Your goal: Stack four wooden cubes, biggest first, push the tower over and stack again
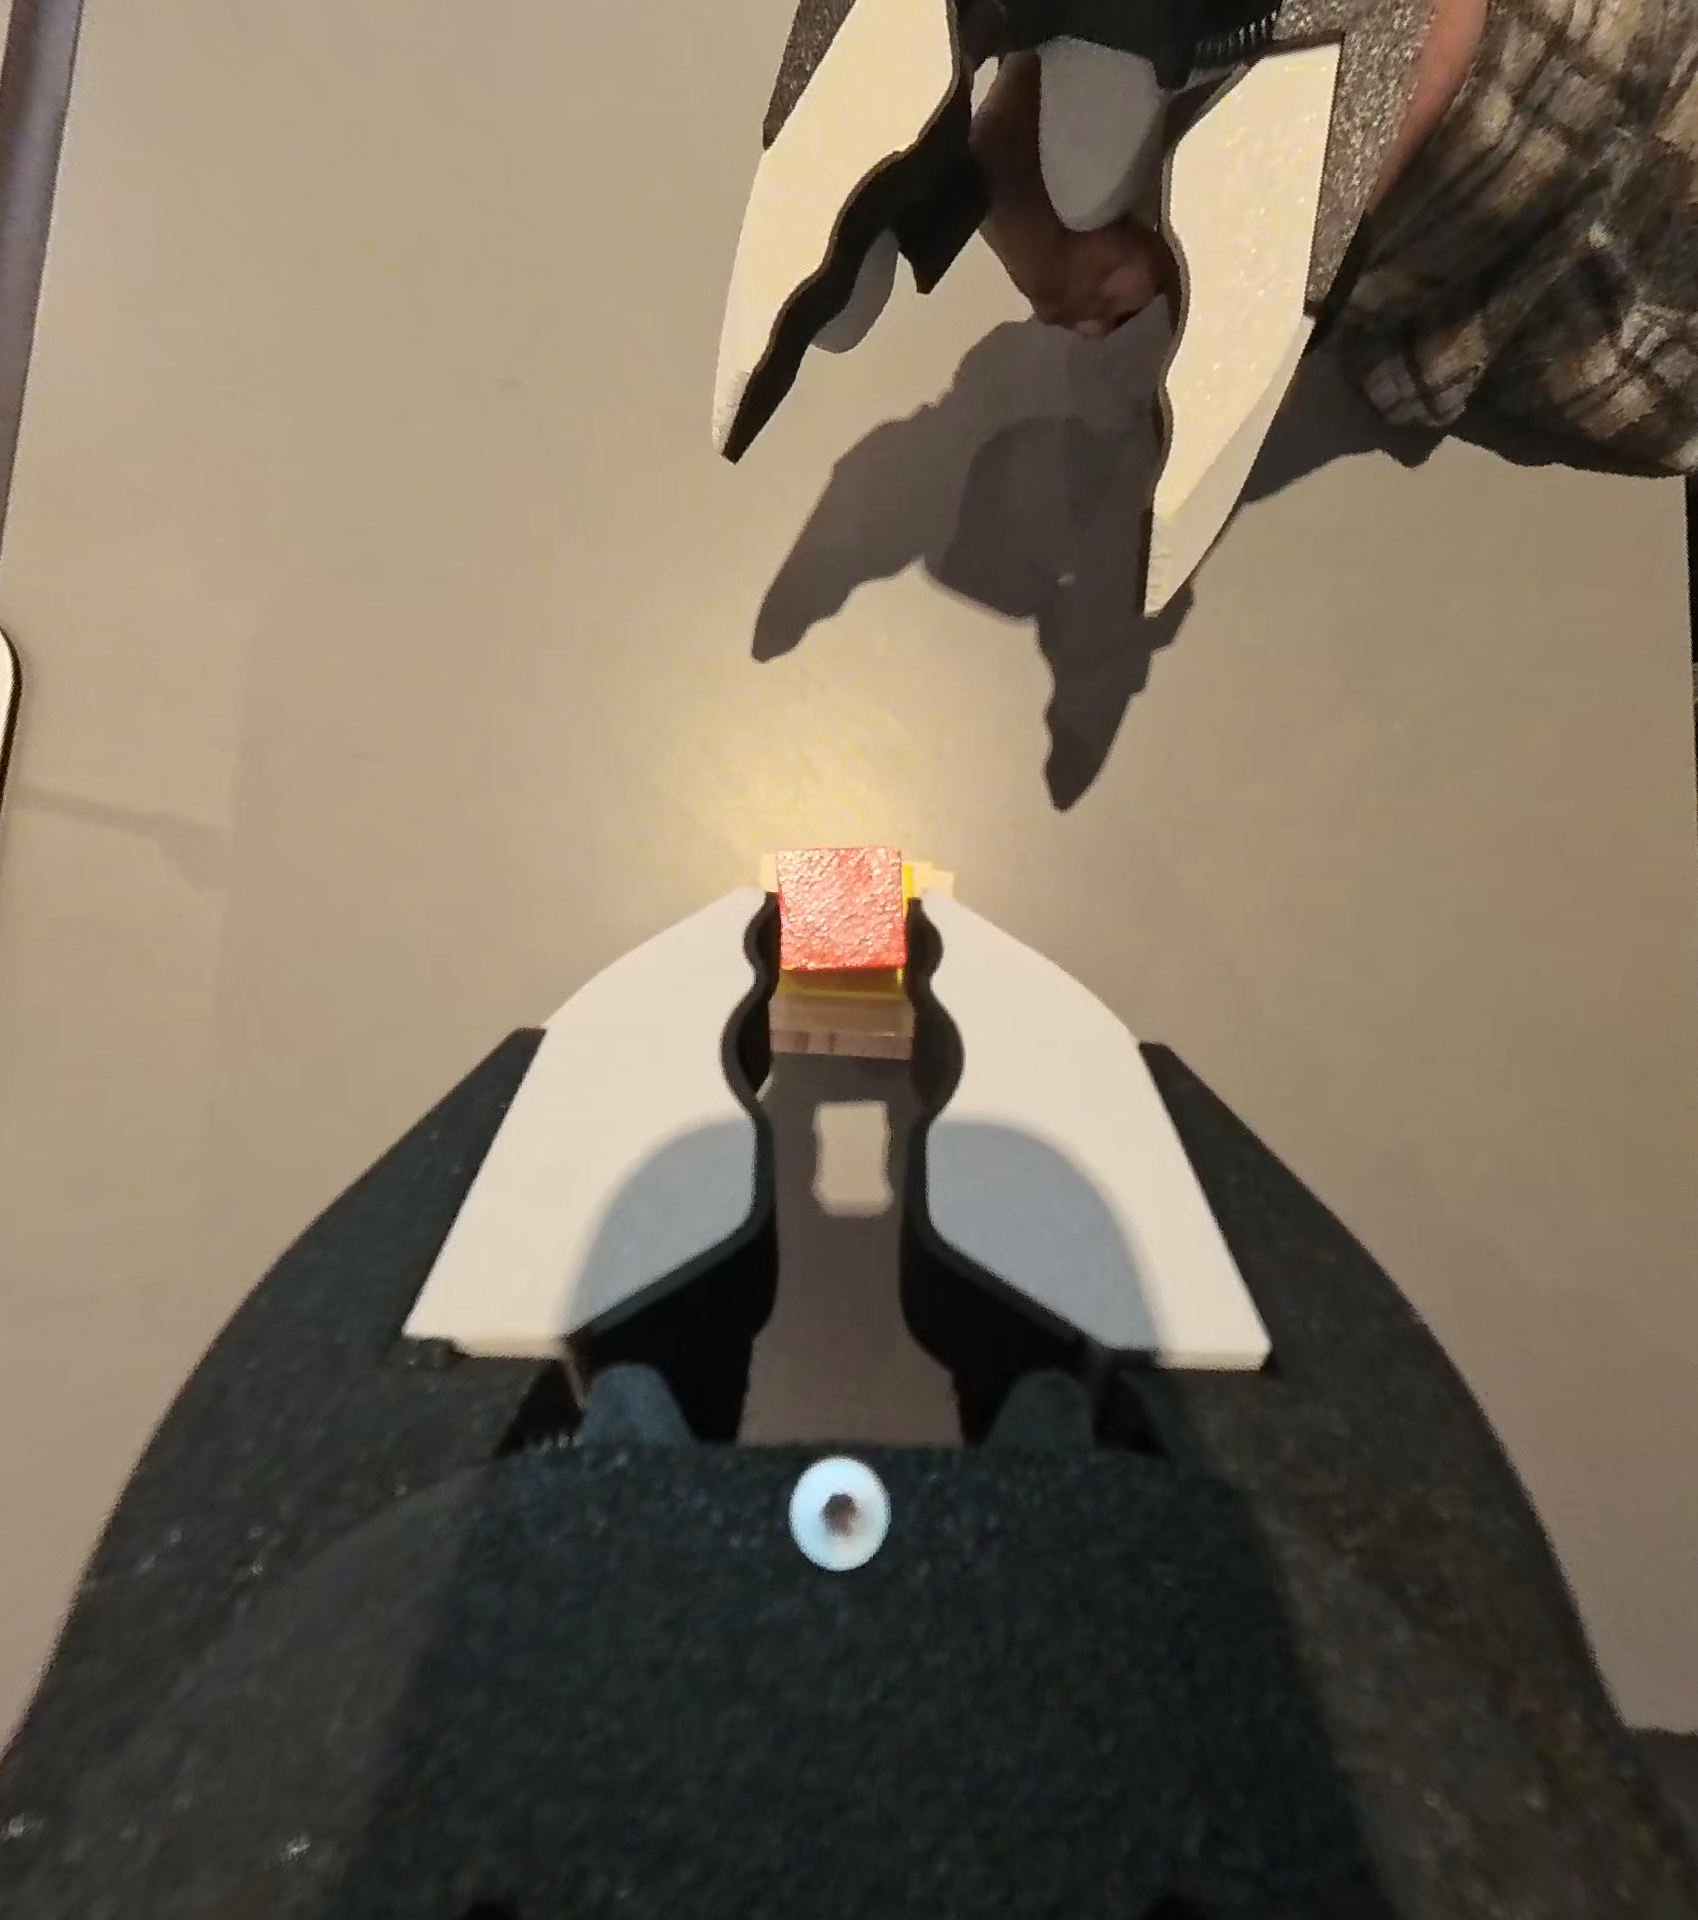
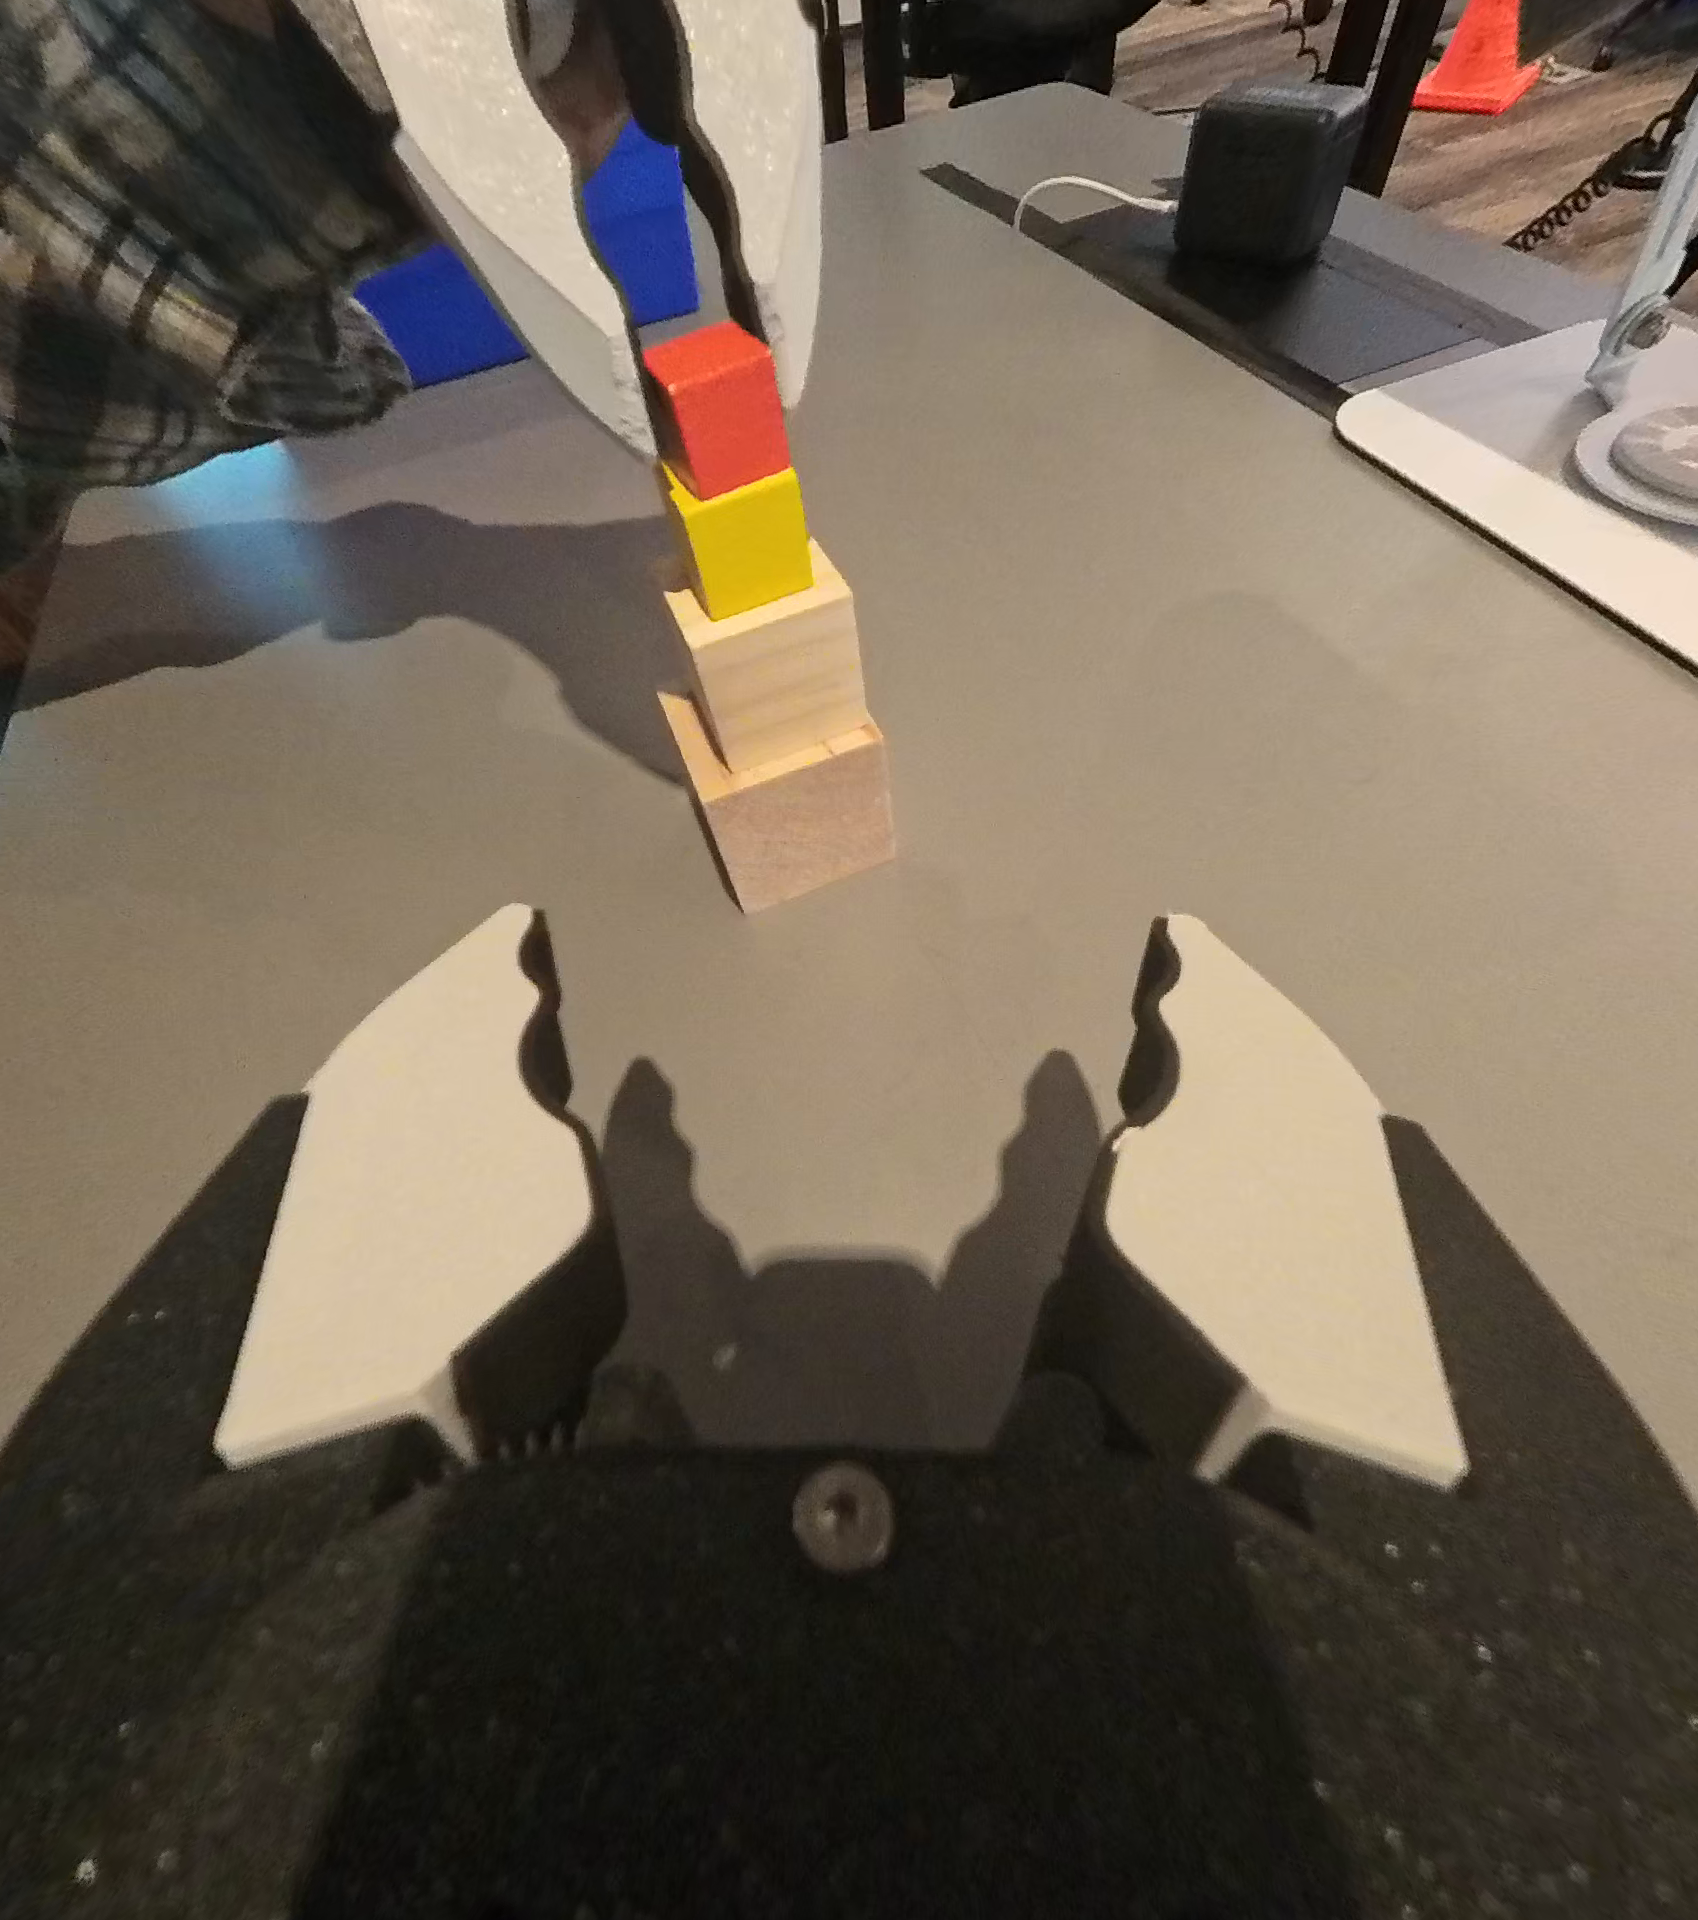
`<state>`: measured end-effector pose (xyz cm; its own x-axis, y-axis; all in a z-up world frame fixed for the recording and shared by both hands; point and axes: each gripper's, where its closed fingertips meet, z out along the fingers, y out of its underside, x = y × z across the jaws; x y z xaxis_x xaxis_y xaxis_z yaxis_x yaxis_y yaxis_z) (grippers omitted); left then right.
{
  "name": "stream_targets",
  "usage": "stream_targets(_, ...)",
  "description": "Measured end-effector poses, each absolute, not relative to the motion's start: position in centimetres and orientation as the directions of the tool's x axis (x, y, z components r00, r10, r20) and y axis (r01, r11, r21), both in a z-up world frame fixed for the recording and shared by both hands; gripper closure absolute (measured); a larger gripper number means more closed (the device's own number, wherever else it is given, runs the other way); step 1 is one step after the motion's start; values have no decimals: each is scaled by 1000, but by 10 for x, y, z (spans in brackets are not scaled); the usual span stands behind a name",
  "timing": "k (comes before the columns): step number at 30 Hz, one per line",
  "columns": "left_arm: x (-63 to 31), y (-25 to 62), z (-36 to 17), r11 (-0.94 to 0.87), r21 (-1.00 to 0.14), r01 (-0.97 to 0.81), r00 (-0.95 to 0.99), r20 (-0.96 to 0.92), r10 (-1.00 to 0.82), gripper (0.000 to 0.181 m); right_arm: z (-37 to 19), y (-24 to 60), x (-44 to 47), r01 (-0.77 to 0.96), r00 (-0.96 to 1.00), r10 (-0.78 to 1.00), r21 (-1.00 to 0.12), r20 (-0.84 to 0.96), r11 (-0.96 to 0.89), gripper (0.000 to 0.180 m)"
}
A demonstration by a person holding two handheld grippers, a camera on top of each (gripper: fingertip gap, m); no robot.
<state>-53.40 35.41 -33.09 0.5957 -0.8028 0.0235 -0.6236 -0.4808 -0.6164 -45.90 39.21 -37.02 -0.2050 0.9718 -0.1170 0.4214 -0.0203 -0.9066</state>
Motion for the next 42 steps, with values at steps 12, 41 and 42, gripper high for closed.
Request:
stream_targets(12,-552,355,-305,-456,-719,-524,673,-22,-740,125,-370,394,-459,419,-196,974,-908,-114,-22,72)
stream_targets(41,-769,191,-398,-555,-824,112,939,-95,330,77,-362,442,-426,515,522,785,-610,-334,-602,180)
stream_targets(42,-769,191,-399,-557,-823,114,939,-94,331,77,-362,441,-426,516,543,770,-590,-335,-621,180)
